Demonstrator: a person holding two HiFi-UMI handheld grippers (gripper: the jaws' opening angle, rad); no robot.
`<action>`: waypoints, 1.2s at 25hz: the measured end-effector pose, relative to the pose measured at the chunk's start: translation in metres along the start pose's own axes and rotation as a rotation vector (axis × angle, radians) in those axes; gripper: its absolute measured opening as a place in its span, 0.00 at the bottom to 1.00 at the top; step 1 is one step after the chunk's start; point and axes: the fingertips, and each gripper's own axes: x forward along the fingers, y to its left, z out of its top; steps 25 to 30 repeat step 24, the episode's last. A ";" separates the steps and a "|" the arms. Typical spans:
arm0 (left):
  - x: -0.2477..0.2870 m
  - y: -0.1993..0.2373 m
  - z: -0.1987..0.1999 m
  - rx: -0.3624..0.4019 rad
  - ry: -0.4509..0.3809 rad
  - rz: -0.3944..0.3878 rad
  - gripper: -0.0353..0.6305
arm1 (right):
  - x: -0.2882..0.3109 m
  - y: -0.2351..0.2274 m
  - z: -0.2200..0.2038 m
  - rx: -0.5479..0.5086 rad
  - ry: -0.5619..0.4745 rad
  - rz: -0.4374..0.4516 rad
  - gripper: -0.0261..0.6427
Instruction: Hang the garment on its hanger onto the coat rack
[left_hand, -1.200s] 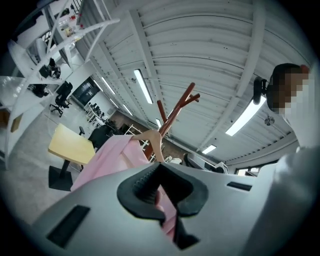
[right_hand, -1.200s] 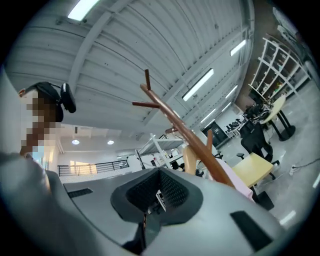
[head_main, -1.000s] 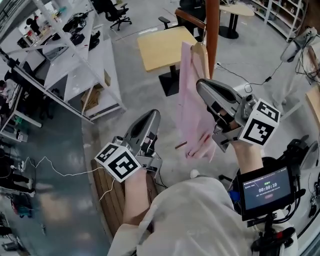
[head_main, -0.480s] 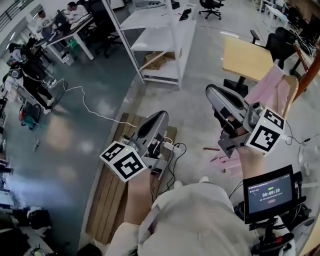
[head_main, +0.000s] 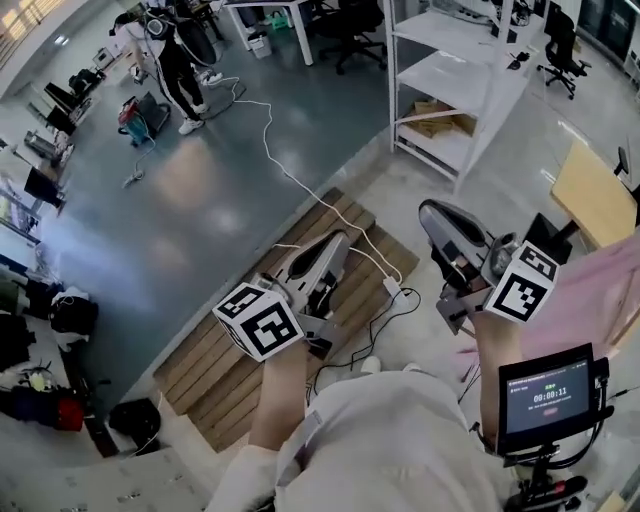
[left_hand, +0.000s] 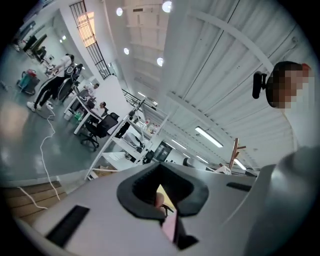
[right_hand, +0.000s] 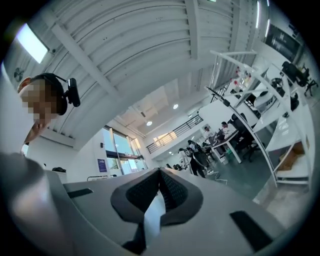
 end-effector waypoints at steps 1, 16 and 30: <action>-0.006 0.007 0.000 0.001 -0.003 0.023 0.06 | 0.007 -0.002 -0.011 0.028 0.009 0.012 0.06; -0.012 0.042 -0.028 -0.041 0.006 0.130 0.06 | 0.032 -0.034 -0.084 0.256 0.086 0.064 0.06; 0.008 0.028 -0.041 -0.052 0.025 0.122 0.06 | 0.014 -0.042 -0.076 0.291 0.078 0.070 0.06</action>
